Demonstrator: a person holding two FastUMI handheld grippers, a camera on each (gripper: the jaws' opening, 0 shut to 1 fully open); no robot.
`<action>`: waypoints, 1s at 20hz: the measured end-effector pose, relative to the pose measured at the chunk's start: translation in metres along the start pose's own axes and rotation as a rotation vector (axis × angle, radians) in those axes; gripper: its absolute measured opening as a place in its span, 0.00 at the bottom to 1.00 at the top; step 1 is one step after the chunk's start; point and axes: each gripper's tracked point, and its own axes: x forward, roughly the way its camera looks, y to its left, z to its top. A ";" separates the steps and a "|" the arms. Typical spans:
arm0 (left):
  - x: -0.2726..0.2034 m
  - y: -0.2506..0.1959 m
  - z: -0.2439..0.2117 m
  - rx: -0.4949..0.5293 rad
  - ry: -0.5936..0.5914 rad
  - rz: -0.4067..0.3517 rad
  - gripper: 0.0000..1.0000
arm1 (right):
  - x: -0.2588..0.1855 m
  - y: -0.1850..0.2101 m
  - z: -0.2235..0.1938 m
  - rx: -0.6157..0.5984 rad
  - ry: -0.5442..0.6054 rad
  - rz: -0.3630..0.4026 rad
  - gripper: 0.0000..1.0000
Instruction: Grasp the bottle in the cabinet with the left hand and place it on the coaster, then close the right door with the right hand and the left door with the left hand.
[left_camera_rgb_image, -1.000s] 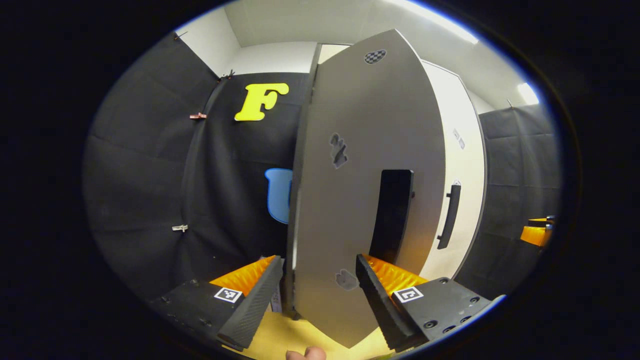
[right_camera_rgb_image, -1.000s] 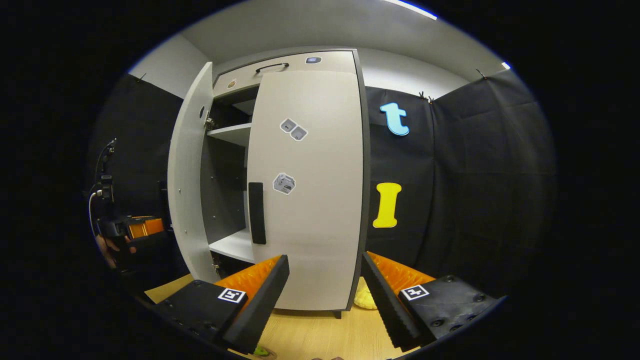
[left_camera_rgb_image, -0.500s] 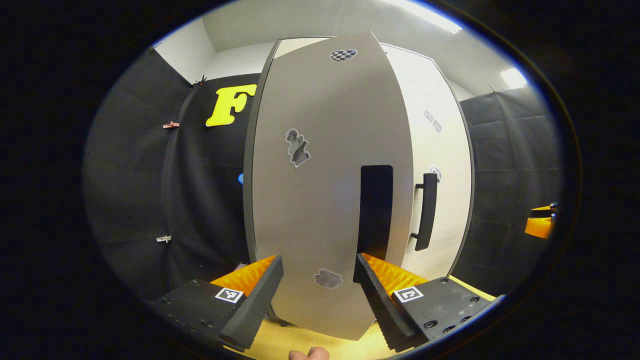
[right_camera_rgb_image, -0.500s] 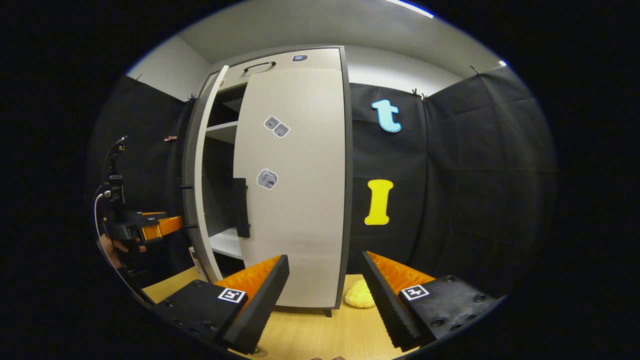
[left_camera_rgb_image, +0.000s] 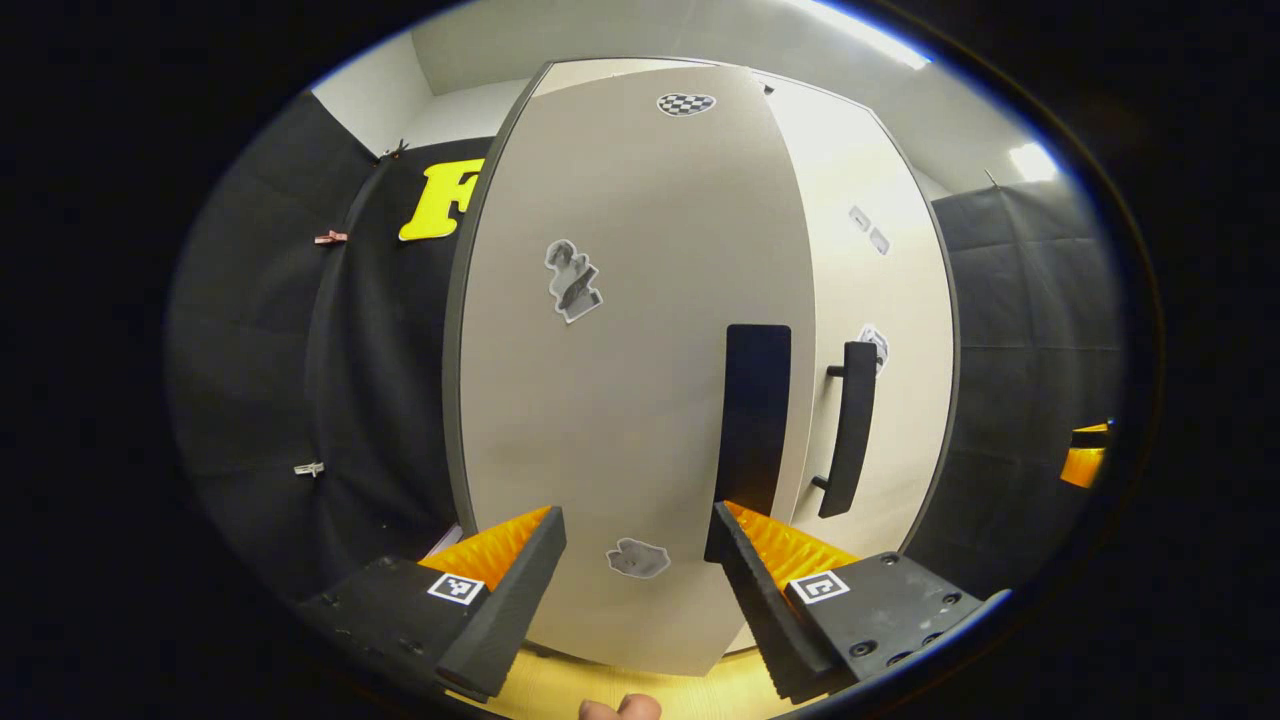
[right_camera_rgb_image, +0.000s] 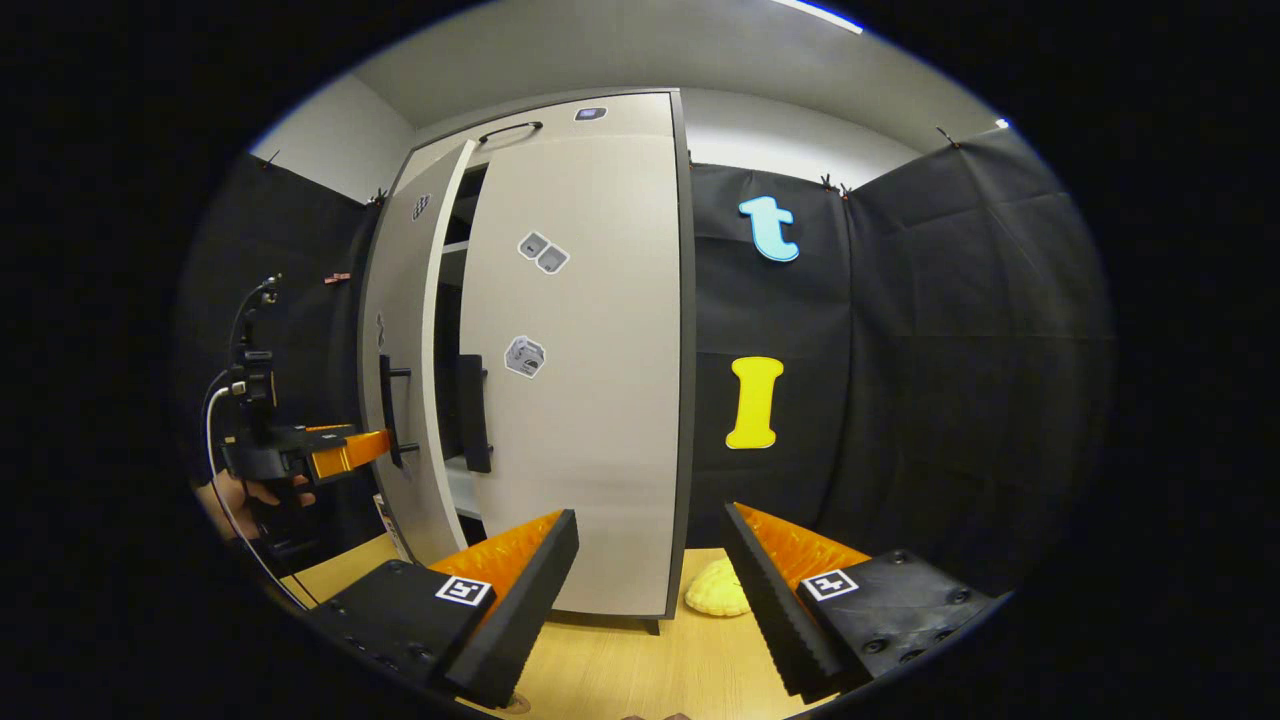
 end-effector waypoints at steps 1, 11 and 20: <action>0.002 -0.001 0.000 -0.003 -0.001 0.000 0.96 | 0.001 -0.001 -0.001 0.000 0.002 -0.001 0.96; -0.002 -0.005 0.004 -0.028 -0.008 -0.010 0.92 | 0.003 0.009 0.010 0.012 -0.014 0.010 0.96; -0.067 0.008 0.016 0.029 -0.004 -0.028 0.95 | -0.007 0.035 0.029 0.010 -0.063 0.014 0.96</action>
